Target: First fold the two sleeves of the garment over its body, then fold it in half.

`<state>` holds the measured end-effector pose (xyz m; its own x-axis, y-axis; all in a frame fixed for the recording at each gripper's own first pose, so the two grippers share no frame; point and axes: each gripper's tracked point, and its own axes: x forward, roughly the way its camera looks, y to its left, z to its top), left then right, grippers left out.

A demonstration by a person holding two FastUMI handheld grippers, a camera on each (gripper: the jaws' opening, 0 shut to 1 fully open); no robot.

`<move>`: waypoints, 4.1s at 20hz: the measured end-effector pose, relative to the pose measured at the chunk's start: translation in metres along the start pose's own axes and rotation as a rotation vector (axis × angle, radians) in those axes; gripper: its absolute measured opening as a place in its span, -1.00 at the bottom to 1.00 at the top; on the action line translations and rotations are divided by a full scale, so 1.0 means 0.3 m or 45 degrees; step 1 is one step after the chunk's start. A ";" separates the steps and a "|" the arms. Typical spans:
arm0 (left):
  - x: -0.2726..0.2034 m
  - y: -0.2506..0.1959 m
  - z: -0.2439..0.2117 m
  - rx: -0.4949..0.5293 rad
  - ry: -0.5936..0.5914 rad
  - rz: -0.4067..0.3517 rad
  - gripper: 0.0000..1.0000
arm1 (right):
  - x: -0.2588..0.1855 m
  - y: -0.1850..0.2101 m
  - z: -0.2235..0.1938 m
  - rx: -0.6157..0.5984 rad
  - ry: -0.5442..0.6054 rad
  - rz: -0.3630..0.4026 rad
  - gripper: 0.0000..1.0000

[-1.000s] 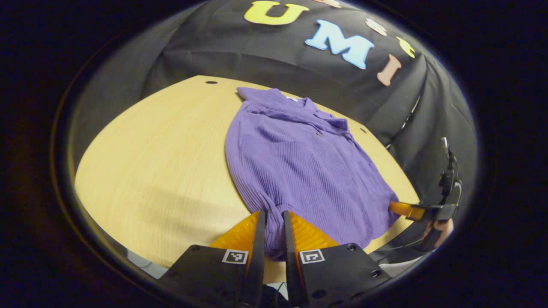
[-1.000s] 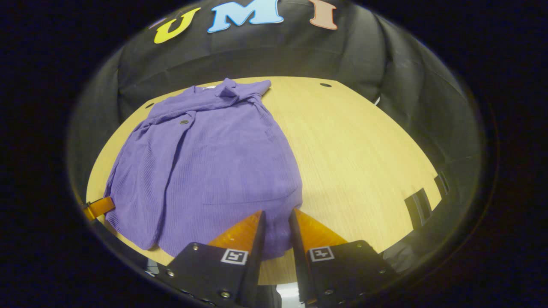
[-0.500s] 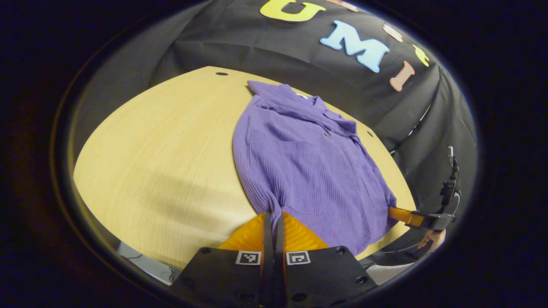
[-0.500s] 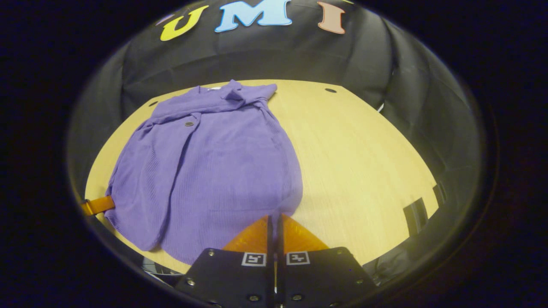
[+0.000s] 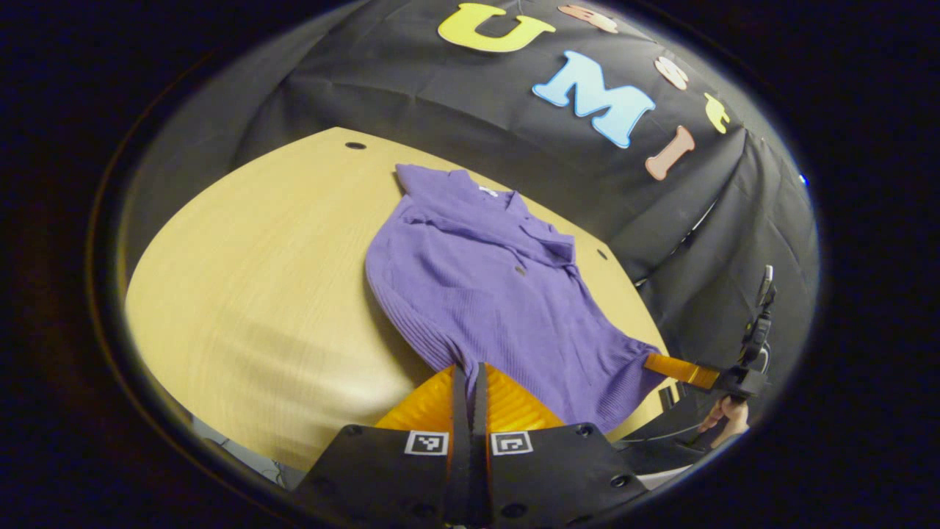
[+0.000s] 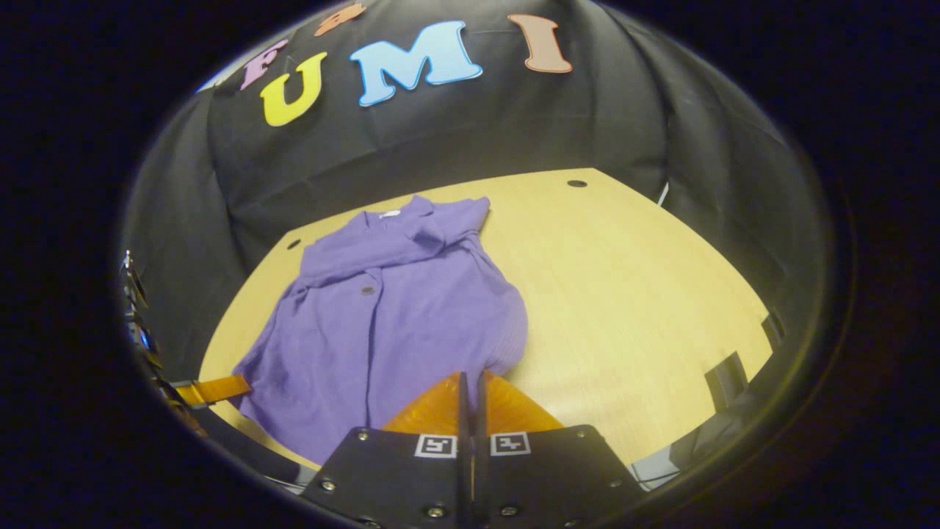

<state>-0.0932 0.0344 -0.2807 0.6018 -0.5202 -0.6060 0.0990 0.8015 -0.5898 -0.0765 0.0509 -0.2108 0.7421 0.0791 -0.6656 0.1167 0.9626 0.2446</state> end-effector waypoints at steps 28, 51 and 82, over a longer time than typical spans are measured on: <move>0.490 -0.135 0.914 0.007 -0.386 0.095 -0.87 | 0.446 0.128 0.863 -0.040 -0.332 0.345 -0.97; 0.923 0.124 1.185 0.205 -0.415 0.448 -0.85 | 1.061 0.044 1.021 -0.124 -0.222 0.168 -0.94; 0.119 -0.309 1.059 0.544 -0.676 0.141 0.83 | 0.024 0.217 0.890 -0.324 -0.614 -0.105 0.72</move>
<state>0.1710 0.0353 -0.0780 0.9223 -0.3011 -0.2424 0.2526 0.9442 -0.2114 0.1127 0.0450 -0.0116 0.9625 -0.0694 -0.2624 0.0683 0.9976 -0.0131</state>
